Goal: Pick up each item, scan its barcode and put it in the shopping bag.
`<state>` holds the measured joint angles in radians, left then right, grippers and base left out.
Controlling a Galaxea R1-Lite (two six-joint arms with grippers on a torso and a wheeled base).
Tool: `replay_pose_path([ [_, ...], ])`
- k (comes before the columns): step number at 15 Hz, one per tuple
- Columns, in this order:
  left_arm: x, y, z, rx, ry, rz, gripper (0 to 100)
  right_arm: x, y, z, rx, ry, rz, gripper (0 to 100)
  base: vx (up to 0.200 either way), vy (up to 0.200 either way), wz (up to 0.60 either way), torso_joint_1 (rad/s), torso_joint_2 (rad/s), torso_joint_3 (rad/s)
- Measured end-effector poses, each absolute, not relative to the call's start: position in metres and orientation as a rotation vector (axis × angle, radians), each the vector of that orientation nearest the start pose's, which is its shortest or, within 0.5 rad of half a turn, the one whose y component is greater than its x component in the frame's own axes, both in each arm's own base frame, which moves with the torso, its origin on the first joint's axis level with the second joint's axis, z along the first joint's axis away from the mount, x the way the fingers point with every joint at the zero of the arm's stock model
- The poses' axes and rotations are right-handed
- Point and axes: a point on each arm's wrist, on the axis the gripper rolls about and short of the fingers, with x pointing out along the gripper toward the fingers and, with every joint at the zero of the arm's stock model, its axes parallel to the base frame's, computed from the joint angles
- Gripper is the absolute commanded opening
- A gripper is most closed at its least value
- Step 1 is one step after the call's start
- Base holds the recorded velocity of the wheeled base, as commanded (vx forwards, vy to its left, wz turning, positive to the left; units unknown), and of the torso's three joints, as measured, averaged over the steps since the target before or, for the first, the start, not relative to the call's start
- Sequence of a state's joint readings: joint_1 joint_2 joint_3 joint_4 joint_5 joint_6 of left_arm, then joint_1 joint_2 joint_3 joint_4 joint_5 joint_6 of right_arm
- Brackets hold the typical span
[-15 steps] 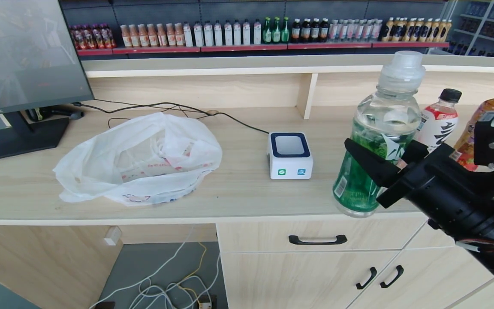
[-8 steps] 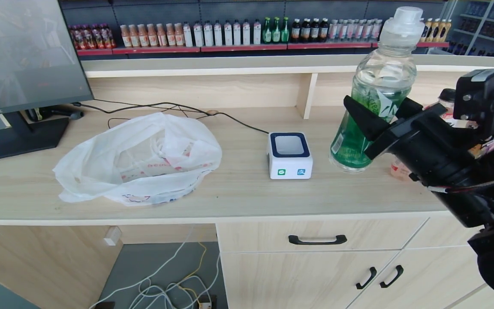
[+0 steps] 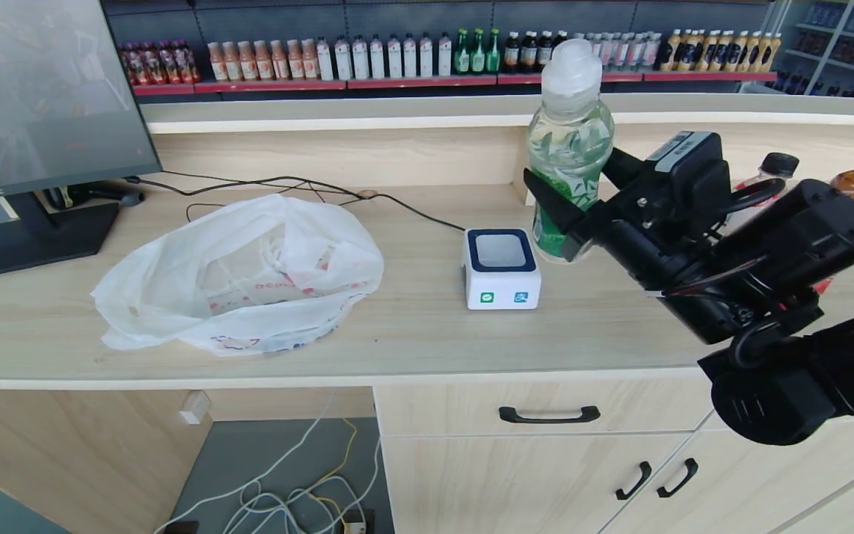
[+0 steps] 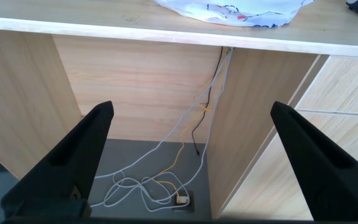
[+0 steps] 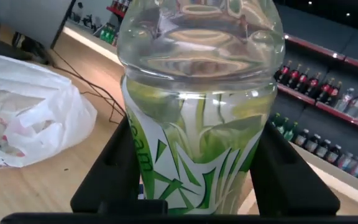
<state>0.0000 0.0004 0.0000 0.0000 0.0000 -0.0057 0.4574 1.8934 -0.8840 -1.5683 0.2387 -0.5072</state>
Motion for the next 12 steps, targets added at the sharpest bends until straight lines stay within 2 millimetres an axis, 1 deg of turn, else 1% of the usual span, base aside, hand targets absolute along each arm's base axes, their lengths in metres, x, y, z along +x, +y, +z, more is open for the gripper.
replay_pose_path([
  [2, -0.023, 0.0, 0.075, -0.006, 0.0, 0.0, 100, 0.312, 0.158, 0.242, -0.528, -0.827, 0.481, 0, 0.0, 0.0, 0.0, 0.0, 0.0, 0.0],
  [3, -0.023, 0.0, 0.075, -0.006, 0.0, 0.0, 100, 0.315, 0.161, 0.247, -0.619, -0.908, 0.498, 0, 0.0, 0.0, 0.0, 0.0, 0.0, 0.0],
  [5, -0.023, 0.0, 0.075, -0.006, 0.0, 0.0, 100, 0.322, 0.17, 0.241, -0.77, -1.019, 0.582, 0, 0.0, 0.0, 0.0, 0.0, 0.0, 0.0],
  [8, -0.023, 0.0, 0.075, -0.006, 0.0, 0.0, 100, 0.327, 0.179, 0.23, -0.889, -1.114, 0.662, 0, 0.0, 0.0, 0.0, 0.0, 0.0, 0.0],
  [10, -0.023, 0.0, 0.075, -0.006, 0.0, 0.0, 100, 0.331, 0.179, 0.224, -0.953, -1.181, 0.733, 0, 0.0, 0.0, 0.0, 0.0, 0.0, 0.0],
  [12, -0.023, 0.0, 0.075, -0.006, 0.0, 0.0, 100, 0.336, 0.176, 0.216, -0.991, -1.202, 0.772, 0, 0.0, 0.0, 0.0, 0.0, 0.0, 0.0],
])
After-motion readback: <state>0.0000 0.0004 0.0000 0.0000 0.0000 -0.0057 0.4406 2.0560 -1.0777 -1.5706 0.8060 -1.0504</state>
